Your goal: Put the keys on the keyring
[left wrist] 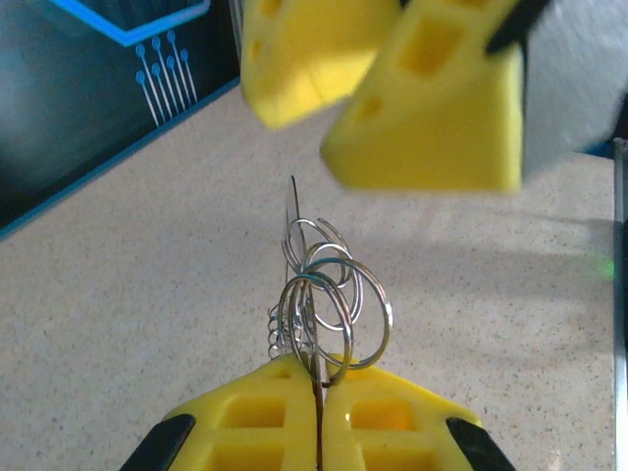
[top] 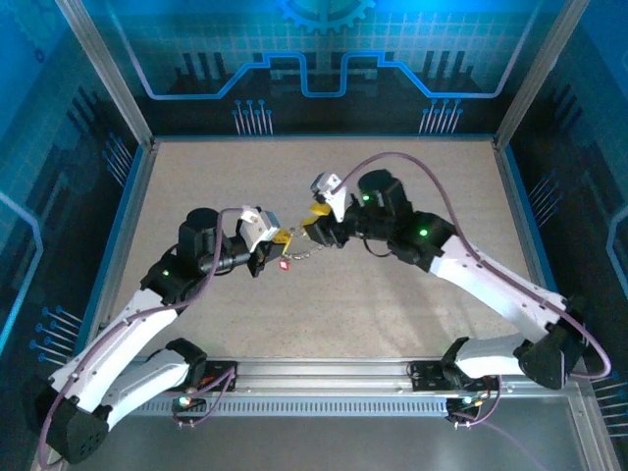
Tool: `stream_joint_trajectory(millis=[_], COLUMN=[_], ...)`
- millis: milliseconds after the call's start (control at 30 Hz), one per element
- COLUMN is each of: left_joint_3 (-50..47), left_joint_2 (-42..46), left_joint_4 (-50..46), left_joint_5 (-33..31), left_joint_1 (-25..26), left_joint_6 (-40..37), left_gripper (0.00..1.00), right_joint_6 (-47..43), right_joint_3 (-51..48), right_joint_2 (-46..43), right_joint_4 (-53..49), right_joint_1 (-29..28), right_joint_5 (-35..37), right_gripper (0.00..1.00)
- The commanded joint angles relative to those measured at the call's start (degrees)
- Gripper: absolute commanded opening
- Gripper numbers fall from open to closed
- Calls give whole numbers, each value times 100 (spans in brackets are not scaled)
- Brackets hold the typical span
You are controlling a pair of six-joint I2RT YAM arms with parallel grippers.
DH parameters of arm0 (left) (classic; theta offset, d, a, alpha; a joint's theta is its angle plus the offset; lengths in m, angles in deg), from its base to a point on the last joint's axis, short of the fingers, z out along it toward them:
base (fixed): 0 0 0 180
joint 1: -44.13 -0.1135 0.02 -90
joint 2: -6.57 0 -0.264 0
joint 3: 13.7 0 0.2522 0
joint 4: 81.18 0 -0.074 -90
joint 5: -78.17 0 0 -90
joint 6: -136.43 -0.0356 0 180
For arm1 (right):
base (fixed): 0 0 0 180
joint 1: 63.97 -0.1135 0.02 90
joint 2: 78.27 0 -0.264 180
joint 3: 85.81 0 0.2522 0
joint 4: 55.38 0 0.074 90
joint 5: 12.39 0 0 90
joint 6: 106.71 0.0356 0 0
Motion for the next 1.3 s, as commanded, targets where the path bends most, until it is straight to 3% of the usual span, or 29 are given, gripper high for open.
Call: stream_joint_trajectory(millis=[0,133,233,300,400,600,867,1033,1100,1133,1200,1267], left_joint_3=[54,149,205,290,372,346,154,60,16,14,71,170], left_joint_2=[221,312,349,338,329,333,275,266,293,317,364,471], left_joint_4=[424,297,219,77,-54,-19,517,645,653,630,455,173], left_joint_5=[435,824,1125,1221,1395,1768,1916,1945,1911,1866,1665,1444], left_joint_1=[42,33,35,29,30,35,33,33,33,31,35,35], left_joint_6=[-347,-573,-751,-825,-852,-836,-621,-547,-552,-549,-544,-617], left_gripper=[0,0,0,0,0,0,0,0,0,8,41,50], right_joint_6=[-1633,-2655,-3243,-3945,-5793,-5468,-5385,-5137,-5128,-5117,-5071,-4966], right_joint_3=[-52,-206,-16,164,337,108,306,433,520,552,554,565], right_joint_2=[-503,-803,-755,-645,-473,-321,117,201,213,206,164,142], right_joint_4=[-258,-428,-1073,-1673,-2798,-2065,-2433,-2491,-2594,-2656,-2682,-2674], right_joint_1=[343,721,1104,1143,1118,983,618,631,650,650,666,669], right_joint_5=[-534,-693,-1684,-2117,-2770,-2735,-2724,-2807,-2765,-2699,-2586,-2430], right_gripper=[45,57,58,57,57,55,41,6,0,0,0,0])
